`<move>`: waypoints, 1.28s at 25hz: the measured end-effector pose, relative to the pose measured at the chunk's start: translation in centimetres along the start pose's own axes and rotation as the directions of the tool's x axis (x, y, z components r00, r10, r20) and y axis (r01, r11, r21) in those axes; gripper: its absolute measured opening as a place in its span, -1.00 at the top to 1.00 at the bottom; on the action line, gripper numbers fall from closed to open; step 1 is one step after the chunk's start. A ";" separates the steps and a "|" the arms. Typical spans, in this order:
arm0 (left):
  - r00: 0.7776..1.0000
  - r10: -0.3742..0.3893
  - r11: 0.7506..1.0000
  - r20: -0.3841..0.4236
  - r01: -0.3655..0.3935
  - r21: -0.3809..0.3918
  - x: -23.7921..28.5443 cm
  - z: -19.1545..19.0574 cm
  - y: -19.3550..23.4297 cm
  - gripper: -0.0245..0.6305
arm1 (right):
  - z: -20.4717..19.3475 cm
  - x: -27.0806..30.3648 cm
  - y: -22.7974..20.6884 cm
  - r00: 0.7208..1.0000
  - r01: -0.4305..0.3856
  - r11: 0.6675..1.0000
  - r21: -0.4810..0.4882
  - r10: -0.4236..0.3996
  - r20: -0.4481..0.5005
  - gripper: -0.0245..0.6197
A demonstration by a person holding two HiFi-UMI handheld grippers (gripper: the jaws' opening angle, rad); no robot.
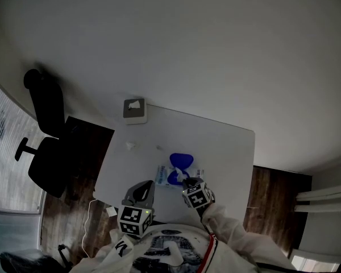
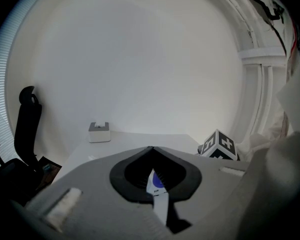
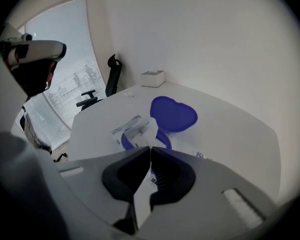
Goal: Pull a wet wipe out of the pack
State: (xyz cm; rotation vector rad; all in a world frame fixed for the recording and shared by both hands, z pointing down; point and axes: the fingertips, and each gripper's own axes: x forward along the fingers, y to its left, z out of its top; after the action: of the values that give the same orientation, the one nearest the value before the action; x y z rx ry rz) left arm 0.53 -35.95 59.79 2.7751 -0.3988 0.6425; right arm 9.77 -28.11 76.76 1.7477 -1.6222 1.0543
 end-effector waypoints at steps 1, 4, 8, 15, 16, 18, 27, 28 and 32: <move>1.000 -0.004 1.000 -0.001 0.004 0.001 0.0 -0.1 -0.1 0.91 | 0.0 -0.1 0.0 1.000 0.002 1.000 0.002 -0.002 0.002 0.88; 1.000 -0.015 1.000 -0.001 0.015 0.003 0.0 -0.1 -0.4 0.91 | 0.0 -0.7 0.1 1.000 0.008 1.000 0.013 -0.008 0.007 0.88; 1.000 -0.030 1.000 -0.001 0.030 0.007 0.1 -0.1 -0.6 0.91 | 0.2 -1.5 0.2 1.000 0.015 1.000 0.026 -0.015 0.020 0.88; 0.999 -0.049 0.999 0.003 0.049 0.014 0.4 0.1 -1.1 0.91 | 1.2 -3.4 0.0 0.997 0.027 0.996 0.083 -0.032 0.064 0.88; 0.999 -0.052 0.999 0.003 0.052 0.015 0.3 0.1 -1.1 0.91 | 1.3 -3.6 -0.1 0.996 0.032 0.995 0.091 -0.040 0.077 0.88; 0.998 -0.058 0.998 0.004 0.058 0.019 0.4 0.1 -1.2 0.91 | 1.6 -3.9 -0.6 0.992 0.053 0.994 0.100 -0.064 0.108 0.89; 0.996 -0.089 0.994 0.022 0.087 0.059 1.3 1.4 -1.8 0.91 | 3.0 -7.1 -1.4 0.976 0.090 0.985 0.146 -0.116 0.184 0.89; 0.996 -0.091 0.994 0.025 0.089 0.065 1.4 1.6 -1.9 0.91 | 3.2 -7.4 -1.5 0.973 0.094 0.984 0.152 -0.123 0.195 0.89; 0.994 -0.101 0.992 0.042 0.097 0.078 1.5 2.3 -2.0 0.91 | 3.8 -9.3 -2.2 0.959 0.116 0.977 0.178 -0.157 0.237 0.89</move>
State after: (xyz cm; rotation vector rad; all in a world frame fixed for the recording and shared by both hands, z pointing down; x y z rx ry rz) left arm 3.40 -35.11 58.06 2.8646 -0.2485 0.5834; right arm 12.83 -25.63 67.31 2.1435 -1.5681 0.9541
